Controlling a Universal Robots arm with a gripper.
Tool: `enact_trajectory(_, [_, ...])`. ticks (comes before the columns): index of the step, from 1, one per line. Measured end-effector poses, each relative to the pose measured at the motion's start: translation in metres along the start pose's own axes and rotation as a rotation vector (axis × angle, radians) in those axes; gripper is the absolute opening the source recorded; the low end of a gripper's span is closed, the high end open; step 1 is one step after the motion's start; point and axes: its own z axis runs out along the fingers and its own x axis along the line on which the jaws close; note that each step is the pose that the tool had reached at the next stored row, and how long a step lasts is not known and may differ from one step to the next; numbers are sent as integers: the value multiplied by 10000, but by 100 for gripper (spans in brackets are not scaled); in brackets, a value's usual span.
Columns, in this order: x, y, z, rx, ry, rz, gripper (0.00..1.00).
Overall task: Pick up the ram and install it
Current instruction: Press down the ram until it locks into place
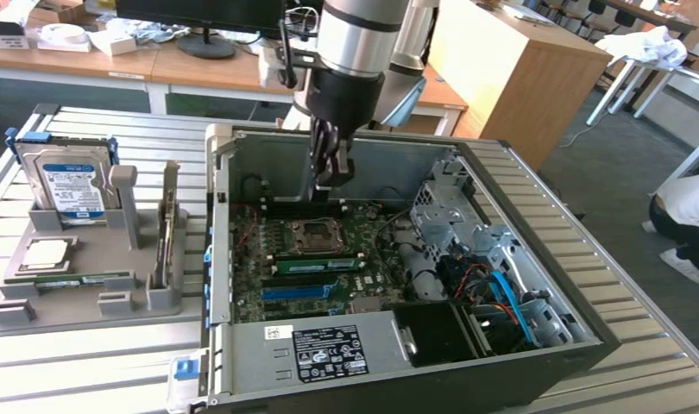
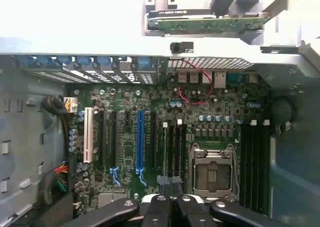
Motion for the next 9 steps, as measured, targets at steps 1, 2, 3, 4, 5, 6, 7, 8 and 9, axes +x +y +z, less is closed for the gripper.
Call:
enact_trajectory(1, [0,1,-17,0,0,1,10])
enact_trajectory(2, [0,1,-26,-2,1,0,10])
enact_trajectory(3, [0,1,-25,-4,-2,-1,10])
enact_trajectory(4, [0,1,-25,-4,-1,-1,10])
enact_trajectory(5, [0,0,-25,-4,-1,-1,10])
enact_trajectory(6, [0,0,-25,-5,-1,0,10])
enact_trajectory(7, [0,0,-25,-5,0,0,10])
enact_trajectory(8, [1,-6,-26,-6,2,-2,10])
enact_trajectory(9, [1,-17,-27,-7,3,-2,10])
